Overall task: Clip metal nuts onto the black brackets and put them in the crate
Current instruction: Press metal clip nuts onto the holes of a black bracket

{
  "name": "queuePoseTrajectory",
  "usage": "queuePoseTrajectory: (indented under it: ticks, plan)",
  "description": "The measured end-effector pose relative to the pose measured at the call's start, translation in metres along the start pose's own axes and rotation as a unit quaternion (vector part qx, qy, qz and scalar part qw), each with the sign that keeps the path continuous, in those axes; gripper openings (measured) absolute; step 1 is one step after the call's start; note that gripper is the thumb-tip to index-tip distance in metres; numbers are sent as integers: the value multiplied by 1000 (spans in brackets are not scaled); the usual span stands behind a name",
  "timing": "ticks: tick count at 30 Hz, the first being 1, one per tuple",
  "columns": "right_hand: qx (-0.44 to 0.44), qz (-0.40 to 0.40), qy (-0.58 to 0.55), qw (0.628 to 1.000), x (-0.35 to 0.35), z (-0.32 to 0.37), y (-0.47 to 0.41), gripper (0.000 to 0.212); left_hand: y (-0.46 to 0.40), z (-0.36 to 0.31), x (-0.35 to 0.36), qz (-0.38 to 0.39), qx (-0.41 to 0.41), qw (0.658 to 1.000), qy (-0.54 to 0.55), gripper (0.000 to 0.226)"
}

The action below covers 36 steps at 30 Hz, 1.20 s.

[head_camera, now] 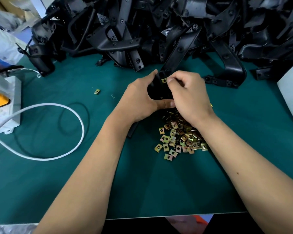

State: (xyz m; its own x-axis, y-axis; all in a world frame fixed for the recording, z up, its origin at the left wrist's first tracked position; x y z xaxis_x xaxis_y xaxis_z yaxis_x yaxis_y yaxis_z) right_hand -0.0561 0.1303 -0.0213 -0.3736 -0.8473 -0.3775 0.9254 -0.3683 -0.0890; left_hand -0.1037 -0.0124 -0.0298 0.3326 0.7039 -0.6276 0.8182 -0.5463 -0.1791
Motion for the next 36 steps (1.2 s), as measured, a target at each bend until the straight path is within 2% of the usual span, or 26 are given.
queuePoseTrajectory:
  ticks: [5,9,12,18,22,24,25,27,30,33,36]
  plan:
    - [-8,12,32,999,-7,2,-6,42,0,1,3,-30,-12,999,-19,122]
    - [139,68,-128,980,-13,-6,-12,33,-2,-1,6,-59,-15,997,-46,124]
    - [188,101,-167,963,-24,-10,-14,31,0,0,4,-79,-26,995,-47,124]
    - [132,85,-102,982,-31,-4,-7,27,1,-3,2,-75,-36,995,-57,124]
    - [55,37,43,997,-29,8,-3,21,2,-19,-1,-54,-40,991,-118,125]
    - [11,5,120,993,-36,17,2,34,2,-36,-1,-49,-24,988,-144,121]
    - [2,-7,124,992,-41,19,5,36,1,-48,1,-52,-9,988,-147,117]
    - [-14,-38,83,996,-61,22,14,17,-2,-78,12,-60,35,989,-131,109]
    - [-35,-136,54,989,-117,17,33,29,-12,-139,48,-47,116,983,-137,101]
    - [-35,-248,7,968,-194,-2,72,5,-16,-207,105,13,205,971,-124,103]
    - [-26,-380,-115,917,-282,-38,134,28,0,-276,178,95,297,946,-85,100]
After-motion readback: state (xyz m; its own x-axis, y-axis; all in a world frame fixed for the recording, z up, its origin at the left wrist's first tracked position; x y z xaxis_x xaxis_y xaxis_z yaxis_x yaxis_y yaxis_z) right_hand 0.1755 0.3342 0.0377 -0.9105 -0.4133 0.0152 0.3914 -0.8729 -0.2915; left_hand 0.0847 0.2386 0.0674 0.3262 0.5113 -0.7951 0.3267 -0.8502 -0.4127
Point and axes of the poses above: each hand's wrist, its own y-axis away from the middle knuckle, its own x-axis out of the palm, z = x × y, the point moved 4 cm from there along -y, towards the middle knuckle, and after that the axes turned 10 degrees about x, right-handed, at the moved point
